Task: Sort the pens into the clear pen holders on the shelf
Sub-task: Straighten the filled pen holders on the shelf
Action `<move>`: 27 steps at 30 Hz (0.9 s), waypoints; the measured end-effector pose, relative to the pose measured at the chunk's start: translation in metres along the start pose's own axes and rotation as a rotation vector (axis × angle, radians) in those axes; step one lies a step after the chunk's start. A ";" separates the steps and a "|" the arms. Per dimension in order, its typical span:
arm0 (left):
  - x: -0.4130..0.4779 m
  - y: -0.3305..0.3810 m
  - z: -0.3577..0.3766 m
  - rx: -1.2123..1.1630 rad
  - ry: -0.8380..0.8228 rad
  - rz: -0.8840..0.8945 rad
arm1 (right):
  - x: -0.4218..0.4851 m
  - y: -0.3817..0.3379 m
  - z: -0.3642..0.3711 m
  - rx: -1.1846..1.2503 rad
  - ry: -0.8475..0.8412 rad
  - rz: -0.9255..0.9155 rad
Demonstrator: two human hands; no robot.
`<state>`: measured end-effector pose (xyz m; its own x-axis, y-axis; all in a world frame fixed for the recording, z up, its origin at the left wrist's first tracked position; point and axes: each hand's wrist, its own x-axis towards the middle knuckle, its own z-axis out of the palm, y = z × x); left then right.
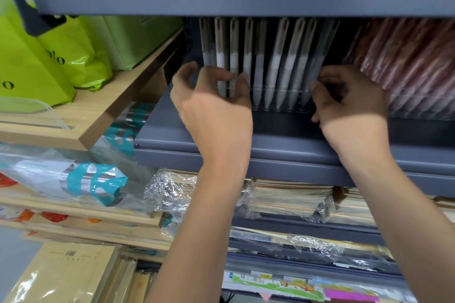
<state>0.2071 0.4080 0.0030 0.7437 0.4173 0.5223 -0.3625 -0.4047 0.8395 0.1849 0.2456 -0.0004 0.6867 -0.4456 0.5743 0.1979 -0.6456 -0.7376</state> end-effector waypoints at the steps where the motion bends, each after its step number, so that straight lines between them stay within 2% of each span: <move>1: -0.002 0.001 0.002 0.008 -0.006 -0.004 | 0.000 0.000 0.000 0.000 -0.004 0.005; 10: 0.002 0.007 0.015 0.150 -0.064 -0.009 | 0.001 -0.002 0.001 -0.002 -0.012 0.021; 20: 0.003 0.008 0.014 0.028 -0.077 -0.054 | 0.001 -0.001 0.001 0.006 -0.012 0.009; 27: -0.006 0.008 0.008 -0.019 -0.031 -0.017 | 0.001 0.000 0.001 0.009 -0.004 0.009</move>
<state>0.2042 0.3959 0.0049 0.7670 0.3984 0.5030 -0.3599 -0.3819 0.8512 0.1862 0.2457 0.0000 0.6914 -0.4490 0.5660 0.1977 -0.6359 -0.7460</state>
